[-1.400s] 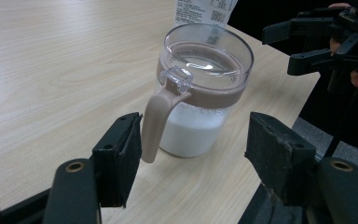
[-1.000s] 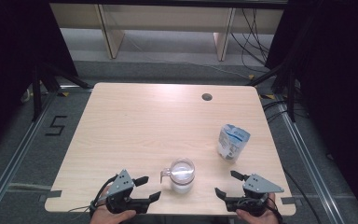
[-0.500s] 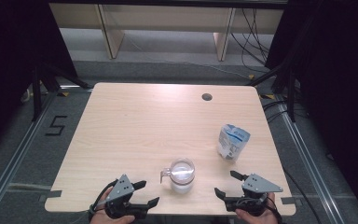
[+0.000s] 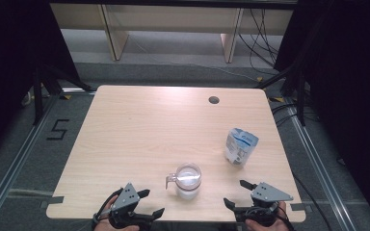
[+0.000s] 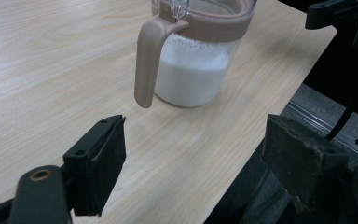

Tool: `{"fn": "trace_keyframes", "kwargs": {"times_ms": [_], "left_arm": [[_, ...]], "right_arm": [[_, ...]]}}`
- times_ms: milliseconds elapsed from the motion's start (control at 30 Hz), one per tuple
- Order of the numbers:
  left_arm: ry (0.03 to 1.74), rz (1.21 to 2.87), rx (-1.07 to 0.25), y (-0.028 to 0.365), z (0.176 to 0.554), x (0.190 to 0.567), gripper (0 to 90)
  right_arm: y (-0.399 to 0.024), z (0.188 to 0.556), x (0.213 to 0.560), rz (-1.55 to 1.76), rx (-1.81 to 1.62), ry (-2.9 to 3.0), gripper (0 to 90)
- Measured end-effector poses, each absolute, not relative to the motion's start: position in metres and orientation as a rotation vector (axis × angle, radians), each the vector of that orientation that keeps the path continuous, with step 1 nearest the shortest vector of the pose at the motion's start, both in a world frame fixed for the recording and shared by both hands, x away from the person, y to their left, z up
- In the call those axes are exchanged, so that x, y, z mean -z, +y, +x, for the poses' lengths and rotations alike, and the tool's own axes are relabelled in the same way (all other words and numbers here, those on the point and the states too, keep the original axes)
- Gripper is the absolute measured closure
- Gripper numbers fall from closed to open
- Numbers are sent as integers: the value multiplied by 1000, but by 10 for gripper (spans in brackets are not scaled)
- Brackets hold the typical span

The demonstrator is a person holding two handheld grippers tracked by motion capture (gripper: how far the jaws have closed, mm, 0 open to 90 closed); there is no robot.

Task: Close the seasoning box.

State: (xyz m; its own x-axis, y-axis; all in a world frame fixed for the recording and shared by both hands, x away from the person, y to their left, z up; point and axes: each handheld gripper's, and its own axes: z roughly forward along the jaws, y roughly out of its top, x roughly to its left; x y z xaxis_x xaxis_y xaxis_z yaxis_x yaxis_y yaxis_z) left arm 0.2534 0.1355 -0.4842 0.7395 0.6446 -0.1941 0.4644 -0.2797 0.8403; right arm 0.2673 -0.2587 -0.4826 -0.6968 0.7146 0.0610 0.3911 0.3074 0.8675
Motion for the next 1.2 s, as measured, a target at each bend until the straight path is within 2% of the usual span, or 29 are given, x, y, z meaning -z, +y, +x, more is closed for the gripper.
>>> {"fn": "trace_keyframes", "kwargs": {"times_ms": [200, 400, 1200], "left_arm": [[850, 1982, -254, 137, 254, 491, 171], [864, 1934, -249, 137, 251, 493, 162], [860, 1929, -237, 138, 251, 494, 157]], "right_arm": [[-262, 263, 484, 997, -1271, 2284, 159], [-265, 258, 485, 999, -1246, 2301, 159], [-267, 253, 487, 1027, -1216, 2303, 159]]}}
